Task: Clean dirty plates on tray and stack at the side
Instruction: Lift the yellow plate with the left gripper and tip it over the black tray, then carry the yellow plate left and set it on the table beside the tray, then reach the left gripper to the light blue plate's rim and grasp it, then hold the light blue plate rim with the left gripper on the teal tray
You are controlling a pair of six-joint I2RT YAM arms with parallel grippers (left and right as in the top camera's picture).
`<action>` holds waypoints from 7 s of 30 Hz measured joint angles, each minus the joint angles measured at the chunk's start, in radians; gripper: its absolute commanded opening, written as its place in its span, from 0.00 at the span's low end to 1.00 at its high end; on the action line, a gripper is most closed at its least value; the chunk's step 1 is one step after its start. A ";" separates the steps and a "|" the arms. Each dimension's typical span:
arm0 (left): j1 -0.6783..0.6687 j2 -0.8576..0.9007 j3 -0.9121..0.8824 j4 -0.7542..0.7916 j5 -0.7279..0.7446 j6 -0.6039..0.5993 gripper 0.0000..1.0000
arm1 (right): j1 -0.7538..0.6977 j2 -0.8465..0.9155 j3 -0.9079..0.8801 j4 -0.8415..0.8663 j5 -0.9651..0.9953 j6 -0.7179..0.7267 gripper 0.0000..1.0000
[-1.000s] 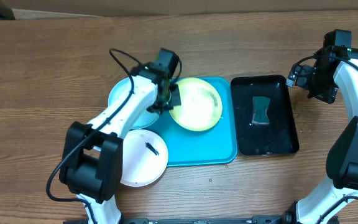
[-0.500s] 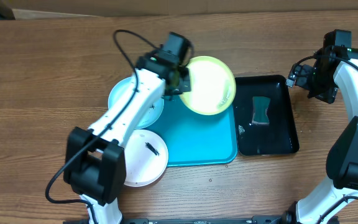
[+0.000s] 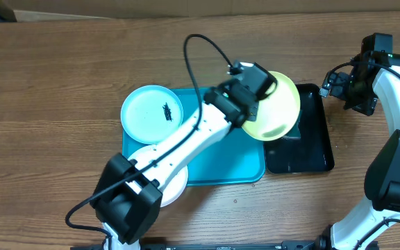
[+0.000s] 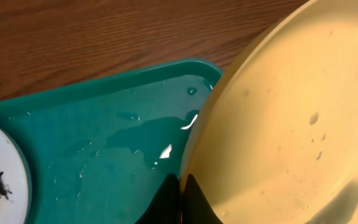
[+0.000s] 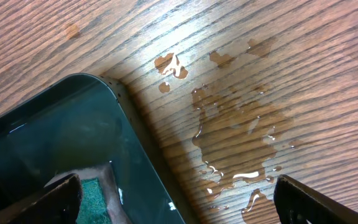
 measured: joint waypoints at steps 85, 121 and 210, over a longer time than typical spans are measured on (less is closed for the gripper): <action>1.227 0.000 0.014 -0.347 0.550 0.098 0.04 | 0.000 0.000 0.000 0.001 0.000 0.000 1.00; 1.353 -0.006 -0.083 -0.329 0.732 0.160 0.52 | 0.000 0.000 0.000 0.000 0.000 0.000 1.00; 0.523 -0.023 -0.350 -0.030 0.563 0.042 0.26 | 0.000 0.000 0.000 0.000 0.000 0.000 1.00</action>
